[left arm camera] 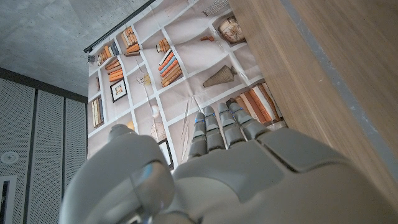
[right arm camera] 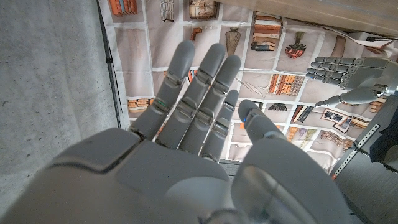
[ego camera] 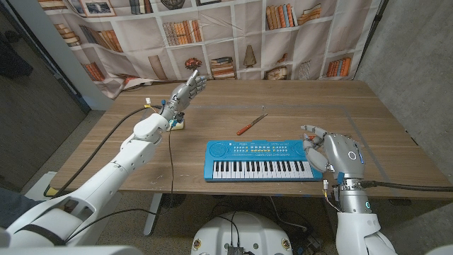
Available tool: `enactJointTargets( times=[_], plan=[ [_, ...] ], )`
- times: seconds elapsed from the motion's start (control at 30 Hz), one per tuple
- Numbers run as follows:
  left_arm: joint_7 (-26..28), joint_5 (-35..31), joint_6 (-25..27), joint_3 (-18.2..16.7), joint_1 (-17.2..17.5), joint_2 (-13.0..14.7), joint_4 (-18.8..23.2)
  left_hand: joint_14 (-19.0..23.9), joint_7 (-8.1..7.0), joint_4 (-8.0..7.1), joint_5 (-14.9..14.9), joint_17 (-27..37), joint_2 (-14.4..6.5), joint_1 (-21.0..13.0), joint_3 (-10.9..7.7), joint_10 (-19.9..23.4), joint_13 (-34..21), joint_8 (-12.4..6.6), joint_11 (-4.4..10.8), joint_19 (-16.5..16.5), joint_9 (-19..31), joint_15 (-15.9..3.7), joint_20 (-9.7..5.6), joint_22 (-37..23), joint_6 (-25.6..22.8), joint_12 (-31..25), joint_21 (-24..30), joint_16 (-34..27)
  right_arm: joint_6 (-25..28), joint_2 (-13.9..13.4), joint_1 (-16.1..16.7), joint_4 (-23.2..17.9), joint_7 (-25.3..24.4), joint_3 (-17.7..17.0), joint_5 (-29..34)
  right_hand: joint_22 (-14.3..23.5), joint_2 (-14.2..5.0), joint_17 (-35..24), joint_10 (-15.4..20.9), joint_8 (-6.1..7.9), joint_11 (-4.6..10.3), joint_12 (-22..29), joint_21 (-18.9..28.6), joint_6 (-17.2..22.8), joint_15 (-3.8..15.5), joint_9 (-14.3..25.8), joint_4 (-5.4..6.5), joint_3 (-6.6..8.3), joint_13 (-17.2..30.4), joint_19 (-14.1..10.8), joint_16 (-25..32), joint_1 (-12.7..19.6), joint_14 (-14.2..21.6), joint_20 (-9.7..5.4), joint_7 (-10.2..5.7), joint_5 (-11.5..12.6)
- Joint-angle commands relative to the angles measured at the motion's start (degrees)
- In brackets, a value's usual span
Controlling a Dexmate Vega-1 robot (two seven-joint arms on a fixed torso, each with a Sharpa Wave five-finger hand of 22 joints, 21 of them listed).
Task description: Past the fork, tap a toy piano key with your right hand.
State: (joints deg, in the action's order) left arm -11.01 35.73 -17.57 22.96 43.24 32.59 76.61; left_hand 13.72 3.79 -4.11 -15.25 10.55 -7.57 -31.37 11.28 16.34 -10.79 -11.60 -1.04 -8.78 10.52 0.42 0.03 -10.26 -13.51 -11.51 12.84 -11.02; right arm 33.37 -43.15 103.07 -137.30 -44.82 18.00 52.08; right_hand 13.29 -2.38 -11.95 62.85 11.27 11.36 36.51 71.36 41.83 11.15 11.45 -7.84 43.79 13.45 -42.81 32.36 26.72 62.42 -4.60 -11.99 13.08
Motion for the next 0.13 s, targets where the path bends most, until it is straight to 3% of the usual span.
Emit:
enactJointTargets(
  times=[0.03, 0.13],
  plan=[
    [-0.2, 0.3, -0.2, -0.5, 0.3, 0.2, -0.1, 0.2, -0.27, -0.15, 0.1, 0.1, -0.1, -0.4, 0.42, 0.4, -0.2, 0.17, 0.32, -0.2, 0.3, 0.18, 0.59, -0.2, -0.5, -0.1, -0.3, 0.0, -0.1, 1.1, -0.2, 0.3, 0.1, 0.4, 1.9, -0.6, -0.02, -0.7, 0.0, 0.42, -0.06, -0.7, 0.7, -0.3, 1.84, 0.1, -0.36, 0.35, 0.7, 0.5, -1.0, -0.9, 0.3, -7.65, -0.18, -0.1],
    [-0.5, 0.4, -0.3, -0.4, 0.1, 0.1, -0.5, 0.3, -0.32, -0.16, 0.1, 0.1, -0.1, -0.4, 0.42, 0.4, -0.2, 0.18, 0.33, -0.2, 0.3, 0.07, 0.54, -0.2, -0.5, -0.1, -0.3, 0.0, 0.2, 1.4, -0.4, 0.3, 0.3, 0.7, 2.3, -1.0, -0.08, -0.8, 0.1, 0.45, -0.04, -1.2, 0.8, -0.3, 1.84, 0.2, -0.34, 0.32, 0.9, 0.8, -1.5, -1.3, 0.4, -7.66, -0.16, -0.1]
  ],
)
